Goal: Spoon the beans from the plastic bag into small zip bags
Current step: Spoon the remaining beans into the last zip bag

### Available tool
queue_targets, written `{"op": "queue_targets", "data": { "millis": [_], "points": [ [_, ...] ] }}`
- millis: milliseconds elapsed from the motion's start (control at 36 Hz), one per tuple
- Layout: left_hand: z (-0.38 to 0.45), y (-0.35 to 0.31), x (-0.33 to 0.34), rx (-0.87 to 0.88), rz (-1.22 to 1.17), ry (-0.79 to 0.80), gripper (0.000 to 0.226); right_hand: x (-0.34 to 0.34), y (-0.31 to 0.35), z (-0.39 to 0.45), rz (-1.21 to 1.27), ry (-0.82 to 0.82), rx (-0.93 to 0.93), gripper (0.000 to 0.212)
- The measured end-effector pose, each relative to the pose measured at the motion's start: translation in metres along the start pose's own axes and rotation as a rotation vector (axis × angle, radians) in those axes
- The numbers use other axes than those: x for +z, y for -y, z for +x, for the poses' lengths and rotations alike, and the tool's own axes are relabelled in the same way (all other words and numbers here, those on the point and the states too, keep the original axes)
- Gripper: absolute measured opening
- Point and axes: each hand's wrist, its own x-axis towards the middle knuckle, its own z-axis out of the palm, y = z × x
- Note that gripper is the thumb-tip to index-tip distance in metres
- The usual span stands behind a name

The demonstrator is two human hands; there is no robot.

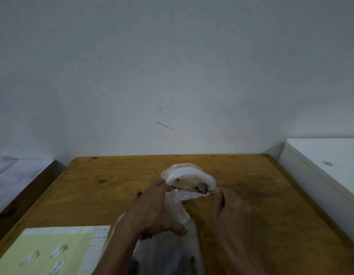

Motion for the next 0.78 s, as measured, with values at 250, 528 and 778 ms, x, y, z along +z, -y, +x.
{"op": "queue_targets", "data": {
  "millis": [250,528,778],
  "points": [
    [0.0,0.002,0.005,0.003,-0.064,-0.024,0.109,-0.006,-0.008,0.004,0.358,0.064,0.596,0.031],
    [-0.001,0.005,0.005,-0.028,-0.078,-0.044,0.114,-0.002,-0.004,-0.002,0.575,0.114,0.716,0.026],
    [-0.001,0.006,0.006,-0.05,-0.076,-0.045,0.116,0.006,0.001,-0.007,0.282,0.229,0.495,0.029]
  ]
}}
